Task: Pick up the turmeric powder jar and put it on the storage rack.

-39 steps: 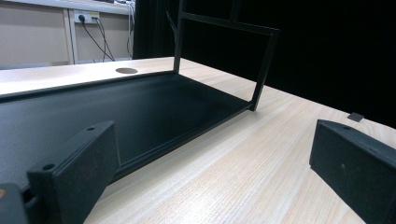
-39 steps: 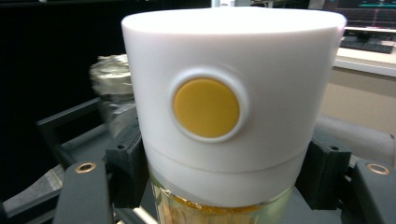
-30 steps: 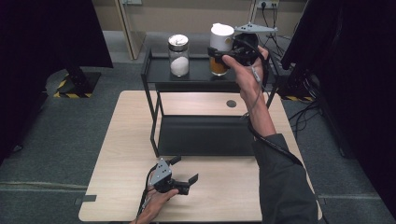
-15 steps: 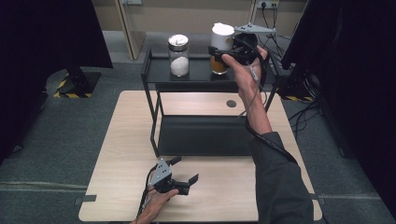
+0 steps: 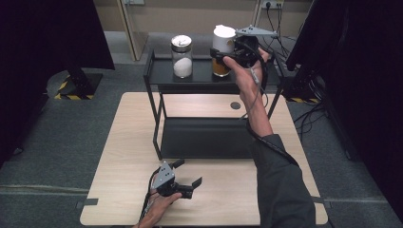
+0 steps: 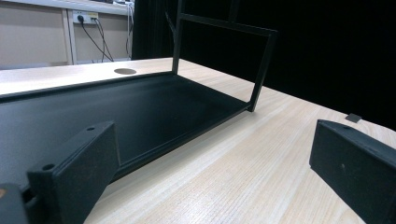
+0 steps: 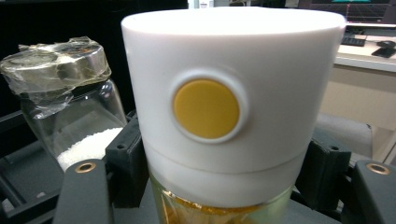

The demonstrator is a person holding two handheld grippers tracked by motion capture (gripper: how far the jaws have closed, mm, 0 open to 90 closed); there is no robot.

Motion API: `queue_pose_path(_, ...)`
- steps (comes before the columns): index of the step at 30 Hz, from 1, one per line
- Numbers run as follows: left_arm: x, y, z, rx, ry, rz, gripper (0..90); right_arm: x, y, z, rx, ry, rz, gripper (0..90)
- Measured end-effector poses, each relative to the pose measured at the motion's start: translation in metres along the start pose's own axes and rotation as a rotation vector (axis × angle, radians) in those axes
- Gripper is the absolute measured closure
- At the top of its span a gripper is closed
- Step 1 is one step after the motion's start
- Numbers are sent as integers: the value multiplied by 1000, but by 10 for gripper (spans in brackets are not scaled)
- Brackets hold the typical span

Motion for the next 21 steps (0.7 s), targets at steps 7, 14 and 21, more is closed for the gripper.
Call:
queue_pose_path(7,0,0,0,-2,0,1,10,0,0,-3,11,-21,-3,308)
queue_pose_path(14,0,0,-1,-2,1,-2,10,4,2,-9,-5,24,-2,125)
queue_pose_path(21,0,1,-1,-6,3,-1,10,4,-5,-12,21,47,5,33)
Point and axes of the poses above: each handheld gripper's, and its own axes: y roughly forward along the jaws, z roughly out of its top, x roughly to its right, the point moved 7 cm from there along y, roughly forward along the jaws, and after that the axes turned 1 degree about -x, right-handed, at the moved point
